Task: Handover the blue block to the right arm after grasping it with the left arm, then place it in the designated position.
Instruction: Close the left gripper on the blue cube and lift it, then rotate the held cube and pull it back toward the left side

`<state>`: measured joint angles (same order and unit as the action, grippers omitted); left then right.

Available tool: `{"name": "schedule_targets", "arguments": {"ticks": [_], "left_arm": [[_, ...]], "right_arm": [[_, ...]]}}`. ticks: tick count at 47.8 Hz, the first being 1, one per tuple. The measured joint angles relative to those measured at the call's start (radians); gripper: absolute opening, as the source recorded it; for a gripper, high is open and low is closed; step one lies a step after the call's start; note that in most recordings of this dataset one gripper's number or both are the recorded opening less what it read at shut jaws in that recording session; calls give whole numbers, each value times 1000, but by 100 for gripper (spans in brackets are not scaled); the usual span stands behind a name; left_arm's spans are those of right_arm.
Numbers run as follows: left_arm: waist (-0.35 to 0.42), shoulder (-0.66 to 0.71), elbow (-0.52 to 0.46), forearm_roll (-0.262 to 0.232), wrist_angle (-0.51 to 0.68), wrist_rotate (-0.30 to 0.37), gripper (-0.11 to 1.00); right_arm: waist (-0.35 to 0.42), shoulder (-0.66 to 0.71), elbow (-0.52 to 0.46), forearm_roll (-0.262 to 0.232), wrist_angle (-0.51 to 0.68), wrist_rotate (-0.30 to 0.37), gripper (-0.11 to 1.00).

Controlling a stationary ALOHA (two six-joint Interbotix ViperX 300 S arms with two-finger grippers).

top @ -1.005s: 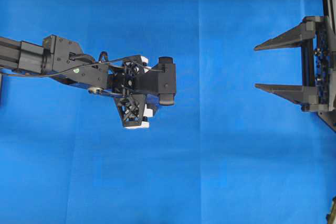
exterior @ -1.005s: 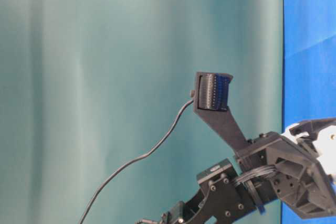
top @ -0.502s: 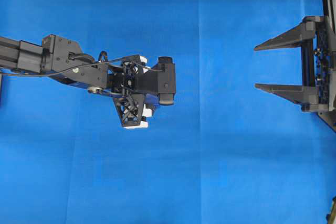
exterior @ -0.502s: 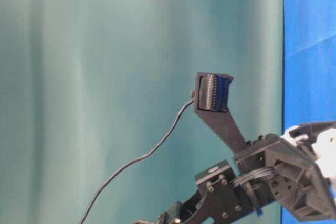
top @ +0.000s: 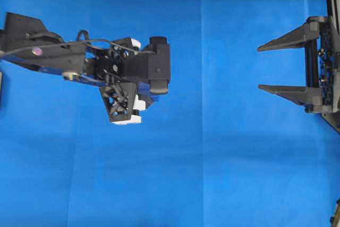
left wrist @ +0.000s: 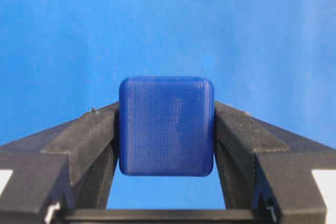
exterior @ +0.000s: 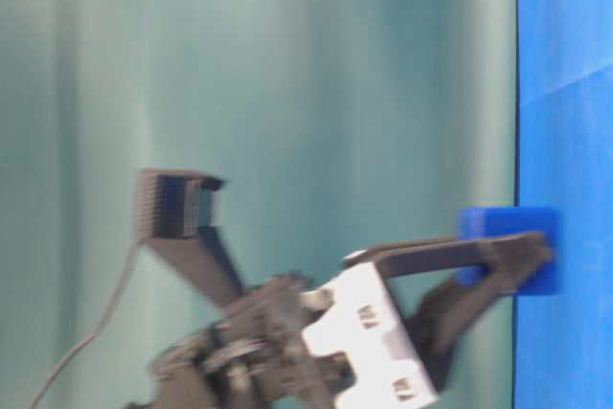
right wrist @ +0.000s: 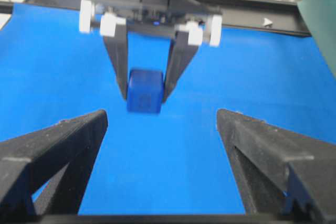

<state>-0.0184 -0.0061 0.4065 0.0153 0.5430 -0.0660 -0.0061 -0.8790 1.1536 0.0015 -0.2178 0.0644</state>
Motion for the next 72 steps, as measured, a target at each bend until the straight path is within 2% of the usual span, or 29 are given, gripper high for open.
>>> {"name": "schedule_targets", "arguments": {"ticks": [25,72], "left_arm": [[-2,-156,-123,-2,192,0,47],[-2,-160,-127,-2,199,2,47]], "right_arm": [[0,0,-6,-2,0,0,98],[0,5,-11,0,0,0,98]]}}
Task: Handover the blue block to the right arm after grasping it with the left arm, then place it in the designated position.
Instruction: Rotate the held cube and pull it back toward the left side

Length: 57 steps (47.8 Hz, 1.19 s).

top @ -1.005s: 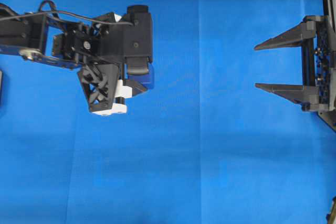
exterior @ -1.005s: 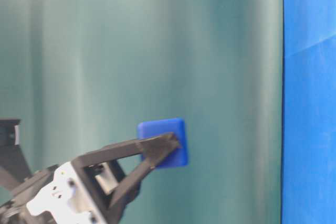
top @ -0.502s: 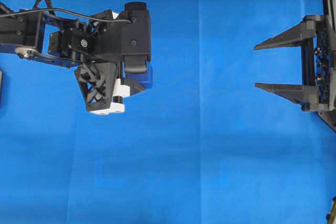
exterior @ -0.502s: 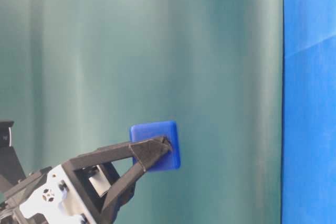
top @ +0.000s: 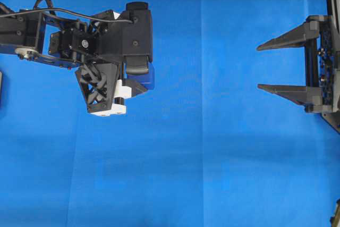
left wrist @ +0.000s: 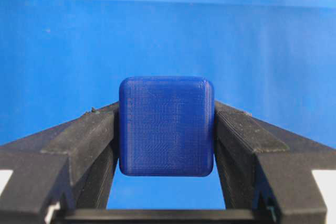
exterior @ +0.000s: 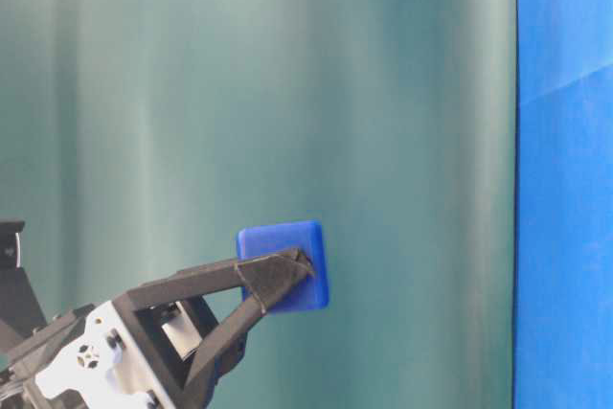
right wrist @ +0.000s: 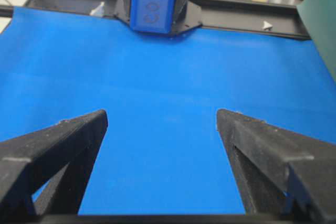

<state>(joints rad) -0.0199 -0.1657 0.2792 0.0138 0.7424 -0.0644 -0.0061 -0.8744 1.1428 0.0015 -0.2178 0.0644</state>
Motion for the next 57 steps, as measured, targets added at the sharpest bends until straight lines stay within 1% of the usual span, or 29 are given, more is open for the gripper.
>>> {"name": "schedule_targets", "arguments": {"ticks": [28,34,42,57], "left_arm": [[0,0,0,2,0,0,47],[0,-18,23,2,-32,-2,47],[0,-72,103,0,-166,0,47],[3,-219,347,2,-629,3,46]], "right_arm": [[0,0,2,-2,0,2,98],[0,0,0,-2,0,2,98],[0,0,2,0,0,2,98],[0,0,0,0,0,2,98]]}}
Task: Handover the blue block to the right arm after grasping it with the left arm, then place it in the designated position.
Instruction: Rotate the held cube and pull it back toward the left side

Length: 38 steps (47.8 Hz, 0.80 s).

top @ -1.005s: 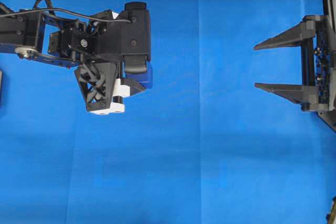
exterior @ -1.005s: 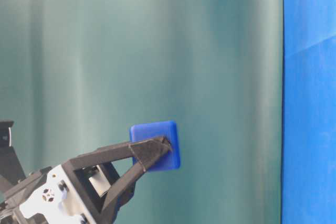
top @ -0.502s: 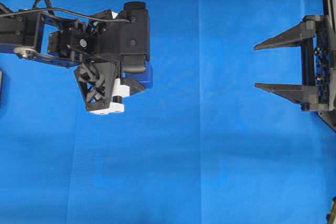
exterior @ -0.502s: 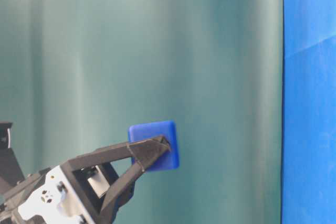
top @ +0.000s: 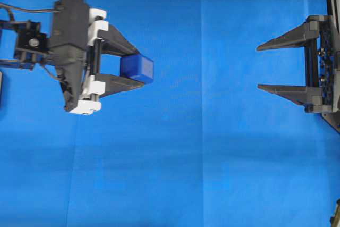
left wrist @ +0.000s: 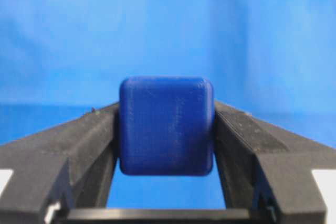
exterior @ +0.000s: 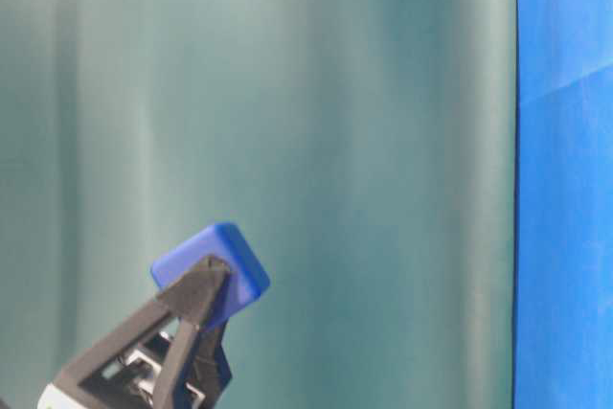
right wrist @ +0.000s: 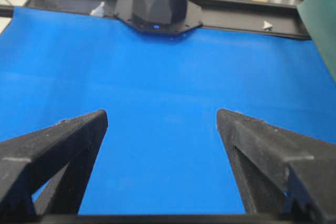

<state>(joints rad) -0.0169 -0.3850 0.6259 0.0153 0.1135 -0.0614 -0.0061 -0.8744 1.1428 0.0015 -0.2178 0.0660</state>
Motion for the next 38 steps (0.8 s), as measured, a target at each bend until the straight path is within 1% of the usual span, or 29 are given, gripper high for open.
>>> {"name": "schedule_targets", "arguments": {"ticks": [7,12,19,33,35,38], "left_arm": [[9,-38,94,0,-187,0,46],[9,-49,137,-2,-272,0,47],[9,-51,150,0,-296,0,47],[9,-51,149,-2,-299,-2,47],[9,-52,150,-2,-299,-2,46],[9,-52,150,-2,-299,0,46]], "right_arm": [[0,-2,-5,-2,0,0,98],[0,0,-5,-2,0,-2,98],[2,0,-6,0,0,0,98],[0,2,-14,-3,0,-6,98],[2,3,-20,-14,0,-15,98],[5,6,-34,-44,3,-26,97]]}}
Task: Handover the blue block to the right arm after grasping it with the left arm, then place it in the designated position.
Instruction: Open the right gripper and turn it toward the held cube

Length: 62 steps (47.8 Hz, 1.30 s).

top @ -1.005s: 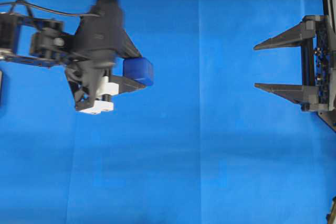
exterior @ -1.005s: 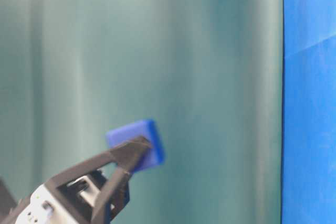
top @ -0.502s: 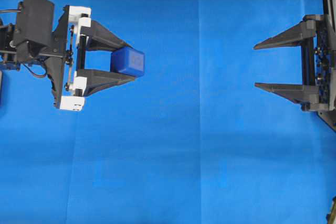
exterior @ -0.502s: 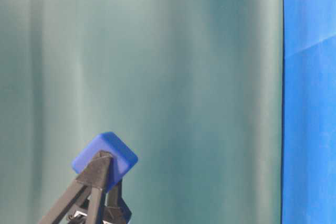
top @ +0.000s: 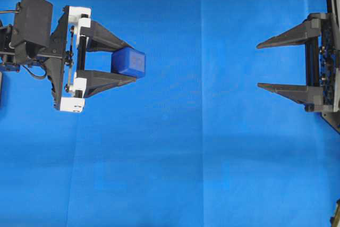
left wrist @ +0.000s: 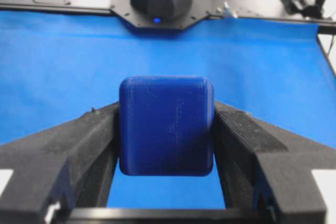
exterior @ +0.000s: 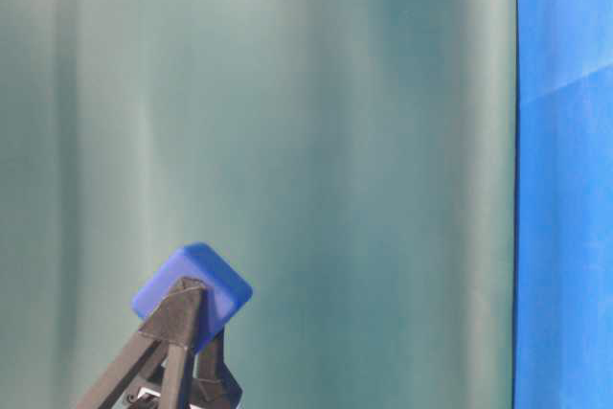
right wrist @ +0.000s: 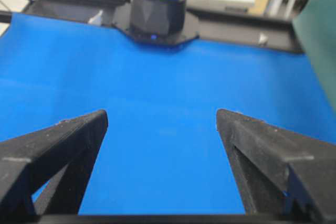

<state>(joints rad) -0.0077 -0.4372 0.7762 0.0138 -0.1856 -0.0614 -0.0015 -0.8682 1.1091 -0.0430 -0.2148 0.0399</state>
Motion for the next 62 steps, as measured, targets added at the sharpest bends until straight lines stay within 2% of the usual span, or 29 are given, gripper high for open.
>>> {"name": "schedule_targets", "arguments": {"ticks": [14,27,38,54,62], "left_arm": [[3,-2,-2,0,-8,-2,47],[3,-2,0,0,-12,-2,46],[5,-2,0,0,-14,-2,47],[5,-2,-2,0,-12,-5,46],[3,-2,0,0,-14,-5,47]], "right_arm": [[12,5,-115,-272,109,-130,97],[12,46,-169,-459,204,-252,97],[12,81,-170,-609,212,-341,96],[12,104,-170,-750,215,-357,92],[12,101,-170,-759,213,-356,92]]}}
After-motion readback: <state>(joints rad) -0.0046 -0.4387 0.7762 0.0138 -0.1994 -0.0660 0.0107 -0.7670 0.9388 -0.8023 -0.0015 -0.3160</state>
